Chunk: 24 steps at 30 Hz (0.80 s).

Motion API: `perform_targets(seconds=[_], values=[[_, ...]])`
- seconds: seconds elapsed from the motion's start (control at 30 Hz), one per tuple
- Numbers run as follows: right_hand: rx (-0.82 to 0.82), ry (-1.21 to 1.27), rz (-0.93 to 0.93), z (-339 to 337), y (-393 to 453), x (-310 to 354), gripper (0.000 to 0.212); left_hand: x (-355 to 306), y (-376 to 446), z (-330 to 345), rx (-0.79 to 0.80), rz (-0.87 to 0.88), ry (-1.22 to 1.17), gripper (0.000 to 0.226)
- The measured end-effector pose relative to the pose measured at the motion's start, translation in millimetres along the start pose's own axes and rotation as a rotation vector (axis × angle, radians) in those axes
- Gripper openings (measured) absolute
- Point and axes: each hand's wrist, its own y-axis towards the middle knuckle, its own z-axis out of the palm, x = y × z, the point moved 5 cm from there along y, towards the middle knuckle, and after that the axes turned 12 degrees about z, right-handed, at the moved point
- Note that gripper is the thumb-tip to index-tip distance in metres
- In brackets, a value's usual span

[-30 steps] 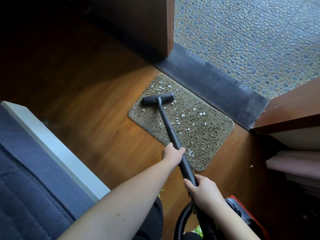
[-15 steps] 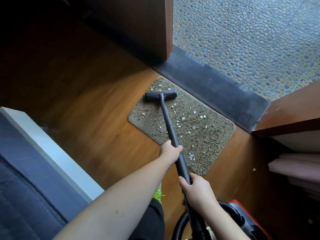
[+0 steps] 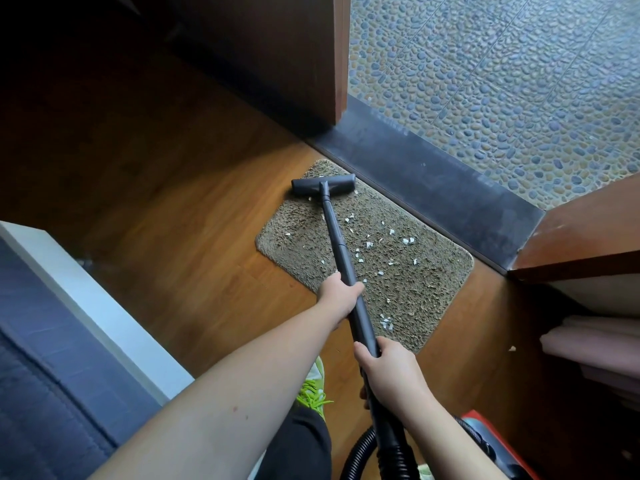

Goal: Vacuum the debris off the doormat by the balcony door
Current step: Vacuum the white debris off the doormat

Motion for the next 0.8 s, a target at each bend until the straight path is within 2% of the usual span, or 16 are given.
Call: perform_targets(seconds=[0.17,0.33,0.8], values=[[0.007,0.006,0.003,0.6,1.1,4.6,0.029,1.7,5.5,-0.6,-0.002,0.005,-0.015,0.034],[0.013,0.009,-0.016,-1.9,1.1,14.0,0.026,-2.2,11.5,-4.3,-0.011,-0.002,-0.006,0.025],[0.053,0.046,0.012,2.7,-9.9,-5.0,0.029,5.9,-6.7,2.9,0.001,-0.003,0.026,0.037]])
